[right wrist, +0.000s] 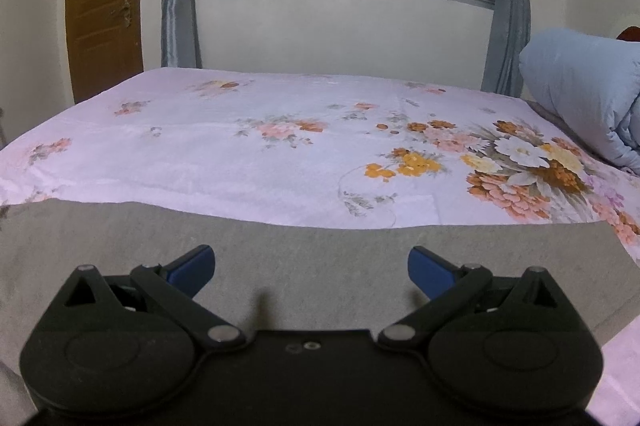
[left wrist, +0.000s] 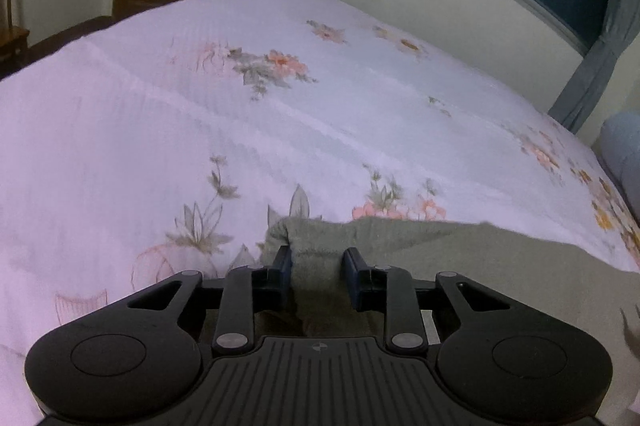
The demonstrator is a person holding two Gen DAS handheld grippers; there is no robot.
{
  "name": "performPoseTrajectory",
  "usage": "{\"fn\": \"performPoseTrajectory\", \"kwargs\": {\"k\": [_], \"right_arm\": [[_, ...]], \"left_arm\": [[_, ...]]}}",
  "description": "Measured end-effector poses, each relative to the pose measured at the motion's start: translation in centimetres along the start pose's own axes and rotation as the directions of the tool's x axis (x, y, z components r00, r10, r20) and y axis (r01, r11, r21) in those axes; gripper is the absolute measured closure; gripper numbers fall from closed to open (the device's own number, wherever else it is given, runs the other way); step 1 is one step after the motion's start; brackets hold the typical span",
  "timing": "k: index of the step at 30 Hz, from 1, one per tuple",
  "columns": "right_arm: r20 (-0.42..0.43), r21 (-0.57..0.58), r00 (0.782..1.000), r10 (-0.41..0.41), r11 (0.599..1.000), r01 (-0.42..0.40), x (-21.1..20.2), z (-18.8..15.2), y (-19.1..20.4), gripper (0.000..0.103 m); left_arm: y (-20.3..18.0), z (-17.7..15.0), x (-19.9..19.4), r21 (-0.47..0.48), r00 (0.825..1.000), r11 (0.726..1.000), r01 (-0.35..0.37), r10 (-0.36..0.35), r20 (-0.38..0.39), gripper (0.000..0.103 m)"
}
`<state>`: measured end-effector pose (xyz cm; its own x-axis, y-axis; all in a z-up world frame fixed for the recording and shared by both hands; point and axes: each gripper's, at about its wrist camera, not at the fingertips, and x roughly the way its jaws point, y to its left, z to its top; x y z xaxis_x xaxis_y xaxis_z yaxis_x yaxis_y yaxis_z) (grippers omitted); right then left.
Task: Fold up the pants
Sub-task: 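Close the left gripper on the waistband edge of the sweatpants, then grasp the pant leg hem with the right gripper while the left gripper holds the waistband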
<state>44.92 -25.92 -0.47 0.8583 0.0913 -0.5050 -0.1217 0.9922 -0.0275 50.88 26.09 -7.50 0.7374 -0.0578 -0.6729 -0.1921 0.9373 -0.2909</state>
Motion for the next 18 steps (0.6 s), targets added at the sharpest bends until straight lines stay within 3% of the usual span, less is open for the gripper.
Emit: {"fn": "performPoseTrajectory", "kwargs": {"k": [6,8,9,11,18], "right_arm": [[-0.004,-0.003,1.0,-0.001,1.0,0.001,0.3,0.1,-0.1,0.006],[-0.004,-0.012,1.0,0.006,1.0,-0.006,0.6,0.4,-0.1,0.006],[-0.005,-0.021,1.0,0.019,1.0,-0.019,0.8,0.6,-0.1,0.006],[0.002,-0.046,0.999,0.044,0.998,-0.044,1.1,1.1,-0.2,0.006],[-0.034,-0.214,0.983,0.179,0.96,-0.182,3.5,2.4,0.3,0.009]], "left_arm": [[0.7,0.9,1.9,-0.076,0.998,0.996,0.054,-0.055,-0.011,0.076],[0.9,1.1,2.3,-0.1,0.994,0.99,0.103,-0.104,-0.01,0.096],[0.9,1.0,2.0,-0.103,0.99,0.985,0.138,-0.139,-0.001,0.096],[0.2,0.8,0.6,-0.05,0.986,0.985,0.163,-0.162,0.037,0.096],[1.2,1.6,-4.1,-0.068,0.945,0.957,0.281,-0.263,0.193,0.096]]}}
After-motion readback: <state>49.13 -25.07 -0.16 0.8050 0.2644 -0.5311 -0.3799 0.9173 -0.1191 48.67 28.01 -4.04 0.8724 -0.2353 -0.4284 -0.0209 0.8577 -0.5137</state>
